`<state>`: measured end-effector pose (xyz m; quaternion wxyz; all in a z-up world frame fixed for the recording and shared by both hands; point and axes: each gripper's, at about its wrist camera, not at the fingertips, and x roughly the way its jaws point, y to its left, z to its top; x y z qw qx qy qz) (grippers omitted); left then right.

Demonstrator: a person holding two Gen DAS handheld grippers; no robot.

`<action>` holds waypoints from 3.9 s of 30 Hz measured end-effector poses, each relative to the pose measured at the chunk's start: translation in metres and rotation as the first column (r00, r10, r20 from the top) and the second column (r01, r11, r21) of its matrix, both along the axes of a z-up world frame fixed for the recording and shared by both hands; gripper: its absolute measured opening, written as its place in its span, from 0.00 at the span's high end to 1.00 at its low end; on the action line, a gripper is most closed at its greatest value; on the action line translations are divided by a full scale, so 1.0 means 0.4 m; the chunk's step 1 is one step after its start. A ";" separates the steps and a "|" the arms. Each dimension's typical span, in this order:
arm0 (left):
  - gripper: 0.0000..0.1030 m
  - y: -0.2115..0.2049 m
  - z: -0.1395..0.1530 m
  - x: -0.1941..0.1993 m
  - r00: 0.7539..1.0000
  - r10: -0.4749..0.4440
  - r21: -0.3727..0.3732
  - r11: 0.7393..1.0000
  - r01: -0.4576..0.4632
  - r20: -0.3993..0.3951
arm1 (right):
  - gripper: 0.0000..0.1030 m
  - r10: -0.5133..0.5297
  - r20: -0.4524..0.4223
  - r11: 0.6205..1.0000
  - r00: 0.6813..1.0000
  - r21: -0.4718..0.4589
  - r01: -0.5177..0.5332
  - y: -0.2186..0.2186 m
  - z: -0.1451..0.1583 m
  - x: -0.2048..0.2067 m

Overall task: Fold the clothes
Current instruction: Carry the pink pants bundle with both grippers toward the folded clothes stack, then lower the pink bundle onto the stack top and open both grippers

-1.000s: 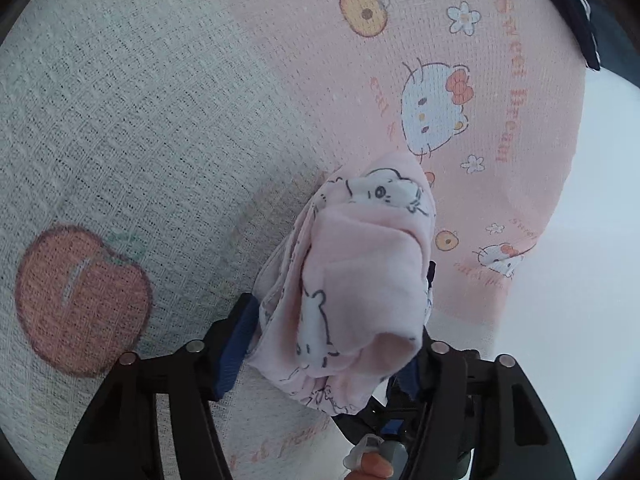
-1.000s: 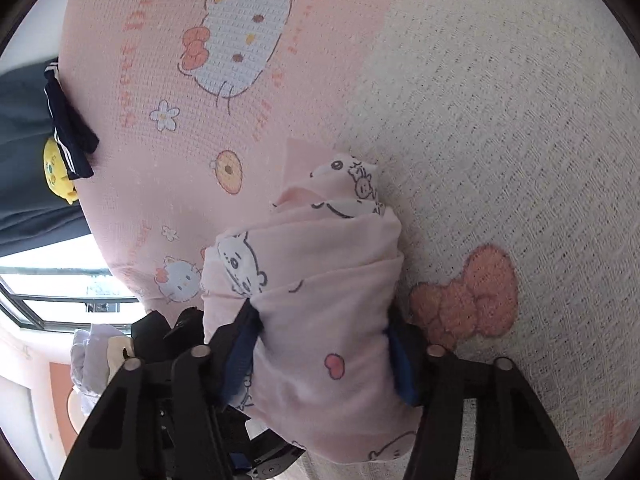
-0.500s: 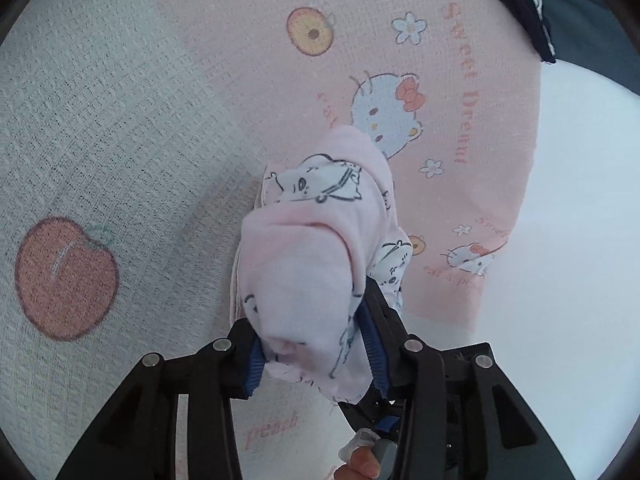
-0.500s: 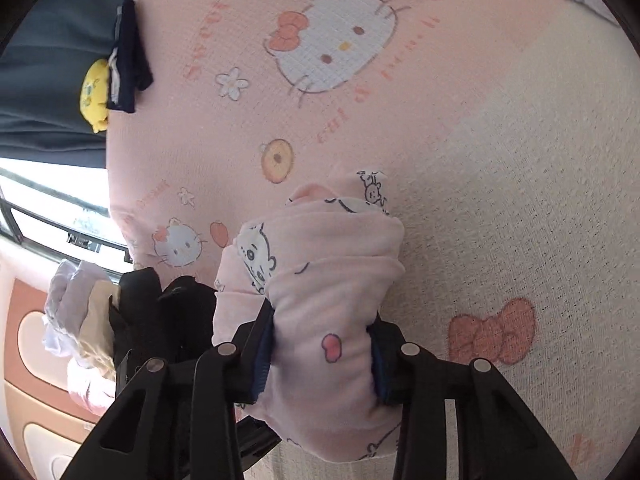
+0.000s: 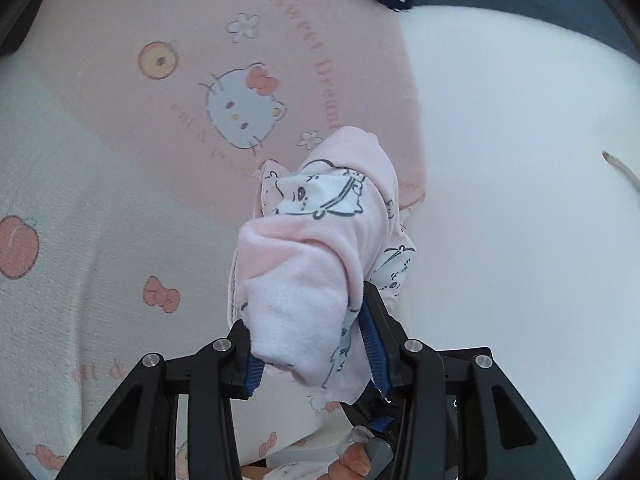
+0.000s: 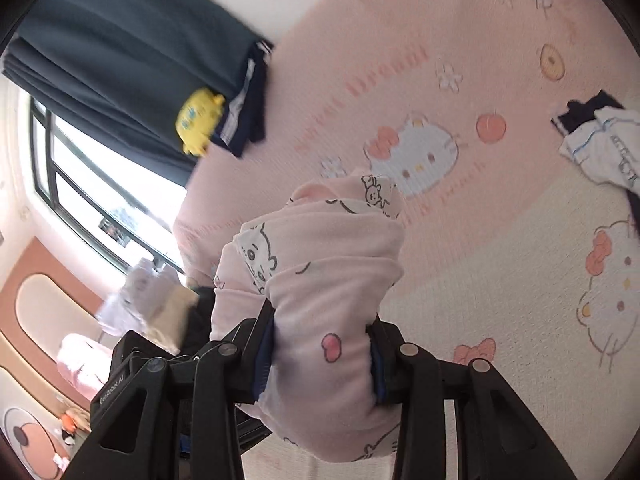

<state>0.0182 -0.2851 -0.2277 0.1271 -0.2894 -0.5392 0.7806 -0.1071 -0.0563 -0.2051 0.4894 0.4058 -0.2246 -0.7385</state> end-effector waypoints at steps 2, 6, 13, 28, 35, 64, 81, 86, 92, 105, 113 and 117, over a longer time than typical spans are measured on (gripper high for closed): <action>0.62 0.023 0.049 0.025 1.000 -0.015 -0.028 1.000 0.014 -0.022 | 0.63 -0.014 -0.019 1.000 1.000 -0.003 0.014 0.031 0.050 0.021; 0.62 0.063 0.135 0.075 0.998 -0.018 -0.057 0.998 0.014 -0.063 | 0.63 -0.016 -0.056 1.000 0.998 -0.013 0.015 0.074 0.143 0.056; 0.62 0.073 0.235 0.179 0.992 0.043 -0.053 0.997 -0.050 -0.117 | 0.63 0.047 -0.114 0.999 0.992 -0.015 -0.049 0.093 0.291 0.125; 0.62 -0.185 0.349 0.368 0.962 0.186 -0.086 0.975 -0.206 -0.200 | 0.63 0.202 -0.153 0.979 0.967 0.036 -0.199 -0.188 0.404 0.320; 0.62 -0.357 0.376 0.357 0.962 0.181 -0.052 0.979 -0.195 -0.204 | 0.63 0.180 -0.155 0.983 0.971 0.061 -0.172 -0.359 0.446 0.372; 0.62 -0.916 0.645 0.426 0.920 0.334 -0.196 0.907 -0.373 -0.205 | 0.62 0.476 -0.088 0.879 0.875 0.021 -0.476 -1.009 0.659 0.487; 0.60 -1.010 0.386 0.406 0.905 0.425 -0.009 0.905 -0.425 0.005 | 0.58 0.512 0.119 0.834 0.851 0.172 -0.525 -1.170 0.427 0.436; 0.51 -0.989 0.432 0.428 0.886 0.461 -0.095 0.885 -0.455 0.049 | 0.58 0.521 0.148 0.827 0.840 0.156 -0.540 -1.165 0.432 0.439; 0.20 -1.003 0.532 0.494 0.843 0.538 -0.197 0.826 -0.528 0.001 | 0.56 0.516 0.143 0.824 0.844 0.184 -0.535 -1.159 0.440 0.442; 0.20 -1.100 0.445 0.362 0.874 0.479 -0.256 0.858 -0.445 0.085 | 0.47 0.533 0.094 0.794 0.841 0.287 -0.536 -1.163 0.467 0.454; 0.20 -1.115 0.417 0.383 0.856 0.498 -0.217 0.858 -0.465 0.135 | 0.36 0.495 -0.082 0.839 0.865 0.303 -0.451 -1.132 0.580 0.428; 0.19 -1.115 0.415 0.387 0.858 0.496 -0.190 0.863 -0.469 0.136 | 0.30 0.494 -0.072 0.849 0.866 0.256 -0.463 -1.138 0.581 0.412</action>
